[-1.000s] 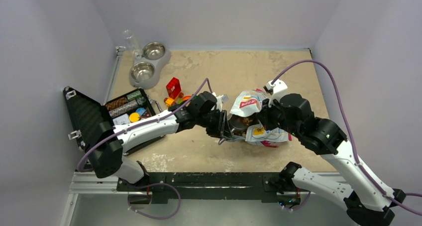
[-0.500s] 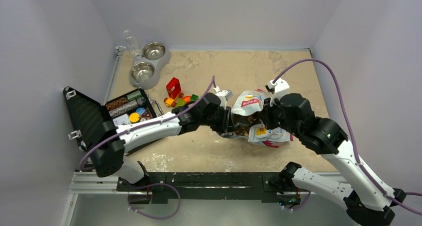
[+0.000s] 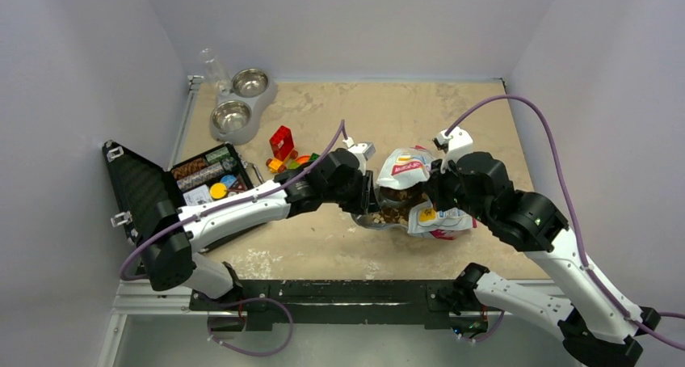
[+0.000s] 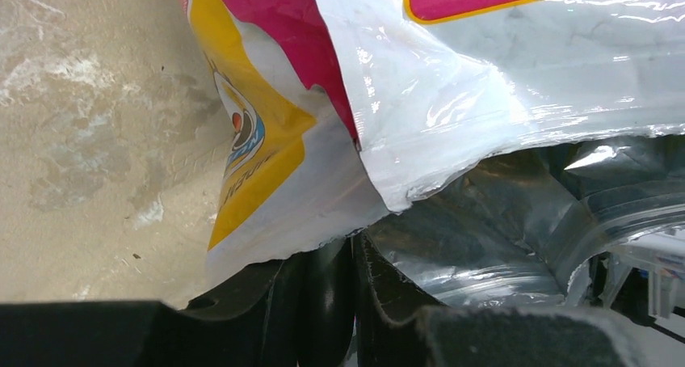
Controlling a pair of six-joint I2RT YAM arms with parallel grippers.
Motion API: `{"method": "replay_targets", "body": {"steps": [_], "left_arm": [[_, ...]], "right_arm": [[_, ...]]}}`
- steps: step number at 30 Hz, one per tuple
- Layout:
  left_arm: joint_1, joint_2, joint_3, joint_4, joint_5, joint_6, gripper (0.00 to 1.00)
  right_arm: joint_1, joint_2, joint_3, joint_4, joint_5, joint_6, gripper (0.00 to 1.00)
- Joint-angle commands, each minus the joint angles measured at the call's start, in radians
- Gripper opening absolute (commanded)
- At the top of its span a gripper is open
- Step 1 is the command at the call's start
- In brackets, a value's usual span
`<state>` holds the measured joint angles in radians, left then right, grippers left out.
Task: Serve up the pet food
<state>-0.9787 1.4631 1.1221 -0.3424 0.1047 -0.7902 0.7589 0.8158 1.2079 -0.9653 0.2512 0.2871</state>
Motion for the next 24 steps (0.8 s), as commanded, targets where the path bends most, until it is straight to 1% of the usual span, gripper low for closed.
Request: {"method": "replay_targets", "body": {"steps": [1,5,7,8,9,10,11,15,17,19,21,22,24], "left_arm": [[0.017,0.016,0.021,-0.116,-0.046,-0.113,0.0],[0.017,0.082,0.002,-0.028,0.072,-0.198,0.0],[0.018,0.142,0.039,-0.041,0.137,-0.218,0.03],[0.018,0.172,0.071,-0.092,0.144,-0.221,0.05],[0.019,0.19,0.093,-0.128,0.146,-0.226,0.08],[0.022,0.196,0.09,-0.122,0.158,-0.237,0.13],[0.025,0.193,0.075,-0.097,0.166,-0.253,0.15],[0.044,0.18,0.019,-0.016,0.193,-0.32,0.32],[0.053,0.18,-0.008,0.037,0.217,-0.357,0.39],[0.06,0.185,-0.019,0.052,0.231,-0.383,0.45],[0.069,0.19,-0.051,0.095,0.252,-0.424,0.48],[0.072,0.192,-0.07,0.142,0.265,-0.451,0.48],[0.076,0.197,-0.107,0.207,0.288,-0.513,0.45]], "right_arm": [[0.003,-0.051,0.034,0.028,0.014,-0.001,0.0],[0.003,-0.037,0.037,0.032,0.001,-0.005,0.0],[0.003,-0.028,0.048,0.032,-0.001,-0.01,0.0],[0.003,-0.024,0.055,0.03,-0.001,-0.014,0.0],[0.003,-0.022,0.058,0.028,0.0,-0.016,0.0],[0.003,-0.02,0.064,0.025,0.0,-0.017,0.0],[0.003,-0.018,0.066,0.024,-0.001,-0.018,0.0],[0.003,-0.011,0.075,0.016,-0.011,-0.018,0.0],[0.003,-0.006,0.081,0.014,-0.013,-0.019,0.0],[0.003,-0.001,0.088,0.014,-0.016,-0.021,0.0],[0.003,0.006,0.097,0.014,-0.016,-0.026,0.0],[0.003,0.009,0.101,0.016,-0.017,-0.028,0.0],[0.003,0.017,0.111,0.017,-0.015,-0.034,0.0]]}}
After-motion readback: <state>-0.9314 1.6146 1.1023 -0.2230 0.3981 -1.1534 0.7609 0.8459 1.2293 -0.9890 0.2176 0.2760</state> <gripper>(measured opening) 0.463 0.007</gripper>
